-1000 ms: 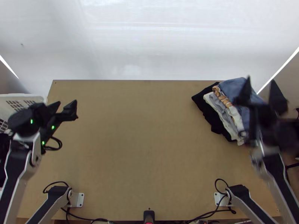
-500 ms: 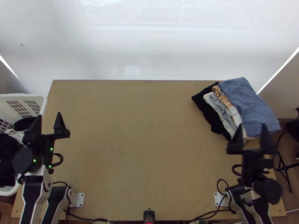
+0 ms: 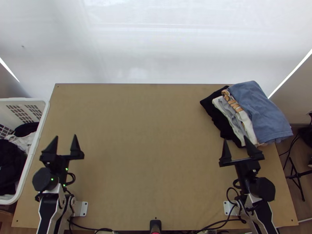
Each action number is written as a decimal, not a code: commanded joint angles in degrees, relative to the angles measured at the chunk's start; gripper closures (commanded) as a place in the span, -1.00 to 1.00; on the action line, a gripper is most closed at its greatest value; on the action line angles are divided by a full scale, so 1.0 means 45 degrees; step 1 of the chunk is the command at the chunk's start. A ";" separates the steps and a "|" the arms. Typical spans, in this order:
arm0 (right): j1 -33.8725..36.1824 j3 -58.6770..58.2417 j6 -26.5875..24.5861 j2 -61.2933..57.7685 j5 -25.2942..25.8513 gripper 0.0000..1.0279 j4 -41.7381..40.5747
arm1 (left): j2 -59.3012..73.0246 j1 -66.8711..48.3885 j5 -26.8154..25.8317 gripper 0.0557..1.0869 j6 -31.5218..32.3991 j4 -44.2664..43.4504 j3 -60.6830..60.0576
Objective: Fold the t-shirt
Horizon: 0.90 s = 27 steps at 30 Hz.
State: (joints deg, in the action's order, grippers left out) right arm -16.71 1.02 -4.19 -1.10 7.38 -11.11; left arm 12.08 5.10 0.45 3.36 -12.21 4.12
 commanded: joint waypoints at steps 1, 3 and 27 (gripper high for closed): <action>0.0022 -0.0206 -0.0046 0.0265 -0.0272 -0.91 0.1864 | -0.2215 -0.0392 -0.0412 -0.91 -0.0121 0.2029 -0.0955; 0.0041 -0.0187 0.0071 0.0265 -0.0253 -0.91 0.1884 | -0.2430 -0.0216 -0.0412 -0.91 -0.0257 0.2029 -0.0955; 0.0217 -0.0148 0.0168 0.0245 -0.0292 -0.91 0.2314 | -0.2684 -0.0177 -0.0373 -0.92 0.0075 0.2869 -0.0857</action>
State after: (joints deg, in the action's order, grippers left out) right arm -15.73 0.36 -3.46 0.01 5.96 -0.93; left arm 0.19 4.27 -1.23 3.64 -0.01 0.32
